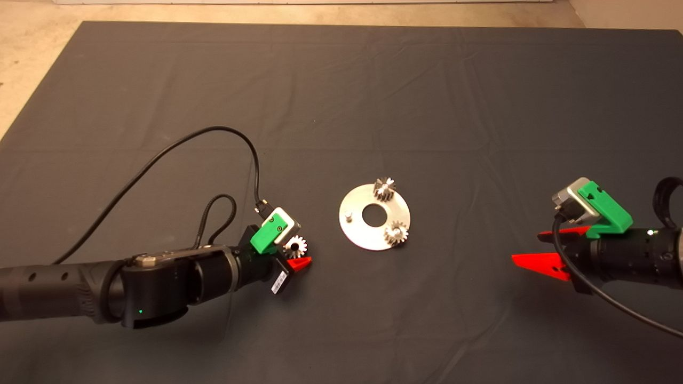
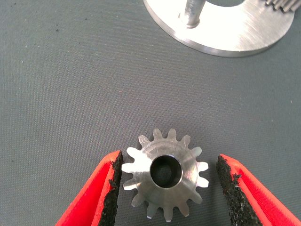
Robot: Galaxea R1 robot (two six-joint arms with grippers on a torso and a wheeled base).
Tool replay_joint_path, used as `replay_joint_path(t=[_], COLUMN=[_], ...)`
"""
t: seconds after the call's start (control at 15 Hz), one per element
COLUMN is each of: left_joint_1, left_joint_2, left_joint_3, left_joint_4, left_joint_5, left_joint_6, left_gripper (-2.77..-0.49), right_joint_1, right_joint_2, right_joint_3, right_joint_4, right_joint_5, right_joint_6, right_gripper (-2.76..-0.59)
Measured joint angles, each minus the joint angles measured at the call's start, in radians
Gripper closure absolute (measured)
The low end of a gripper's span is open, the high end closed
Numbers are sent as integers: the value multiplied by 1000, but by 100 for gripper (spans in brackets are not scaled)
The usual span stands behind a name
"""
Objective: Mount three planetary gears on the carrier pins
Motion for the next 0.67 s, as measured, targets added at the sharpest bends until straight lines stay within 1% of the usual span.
replay_joint_path(t=[0.07, 0.2, 0.33, 0.4, 0.6, 0.67], left_joint_1=[0, 0, 0, 0, 0, 0], left_joint_2=[0, 0, 0, 0, 0, 0], left_joint_3=[0, 0, 0, 0, 0, 0], left_joint_4=[0, 0, 0, 0, 0, 0], left_joint_5=[0, 3, 3, 3, 3, 3], left_joint_6=[5, 5, 6, 13, 24, 32], left_gripper=[-137, -122, -119, -110, -110, -106], right_joint_1=[0, 0, 0, 0, 0, 0], right_joint_2=[0, 0, 0, -1, -14, -17], right_joint_3=[0, 0, 0, 0, 0, 0], right_joint_4=[0, 0, 0, 0, 0, 0], right_joint_5=[0, 0, 0, 0, 2, 2], right_joint_6=[0, 0, 0, 0, 0, 0], right_gripper=[-178, -178, -178, -178, -178, -178])
